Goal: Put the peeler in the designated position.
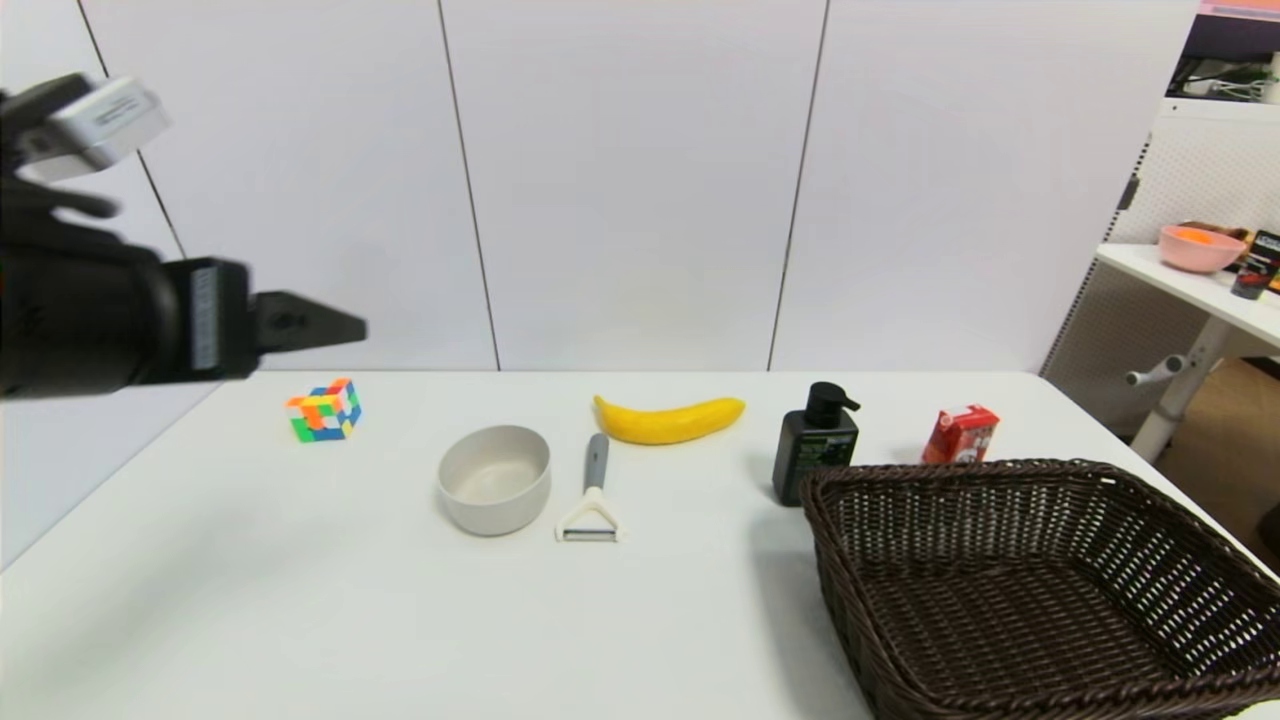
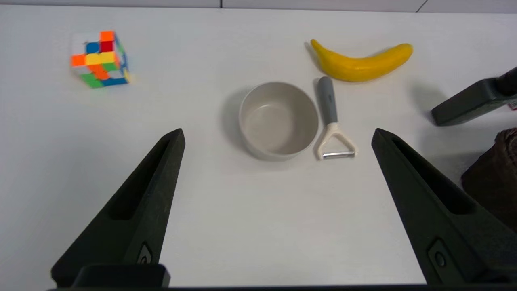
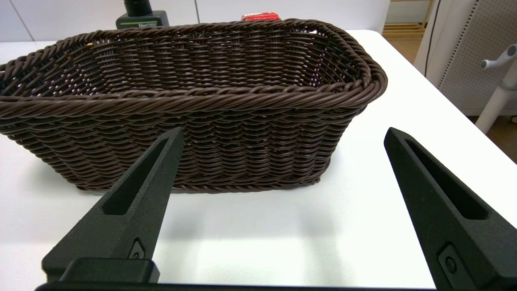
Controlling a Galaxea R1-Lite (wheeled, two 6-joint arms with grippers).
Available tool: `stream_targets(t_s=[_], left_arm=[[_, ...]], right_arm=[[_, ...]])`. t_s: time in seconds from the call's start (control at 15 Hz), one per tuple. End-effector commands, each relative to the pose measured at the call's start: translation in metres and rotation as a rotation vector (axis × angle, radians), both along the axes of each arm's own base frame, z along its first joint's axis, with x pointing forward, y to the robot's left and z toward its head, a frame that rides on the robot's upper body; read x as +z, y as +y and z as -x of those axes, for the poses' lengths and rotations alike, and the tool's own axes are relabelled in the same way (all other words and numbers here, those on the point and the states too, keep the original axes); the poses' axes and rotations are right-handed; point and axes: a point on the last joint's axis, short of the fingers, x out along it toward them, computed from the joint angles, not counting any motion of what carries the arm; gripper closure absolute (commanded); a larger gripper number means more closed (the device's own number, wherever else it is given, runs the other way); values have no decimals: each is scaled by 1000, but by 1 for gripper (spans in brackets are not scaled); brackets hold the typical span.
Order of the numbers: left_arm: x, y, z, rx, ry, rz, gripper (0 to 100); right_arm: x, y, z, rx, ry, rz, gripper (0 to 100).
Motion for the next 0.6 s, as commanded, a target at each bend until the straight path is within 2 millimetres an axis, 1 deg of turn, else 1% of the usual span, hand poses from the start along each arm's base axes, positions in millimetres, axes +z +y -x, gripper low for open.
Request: stream_targets(t_s=[0.07, 0.2, 0.33, 0.47, 0.53, 0.6], left_arm=[[-75, 72, 136, 122, -299, -25, 0], [-98, 77, 154, 147, -373, -3, 0], [-111, 79, 166, 164, -458, 18, 0], [-120, 77, 174, 172, -551, -5, 0], [-125, 76, 178, 143, -579, -18, 0], [-131, 75, 176, 121, -572, -42, 0]], right_arm=[[0, 0, 0, 0, 2, 0, 0], [0, 0, 0, 0, 2, 0, 0], [0, 0, 0, 0, 2, 0, 0], [0, 0, 0, 0, 2, 0, 0], [0, 0, 0, 0, 2, 0, 0], [0, 0, 0, 0, 2, 0, 0]])
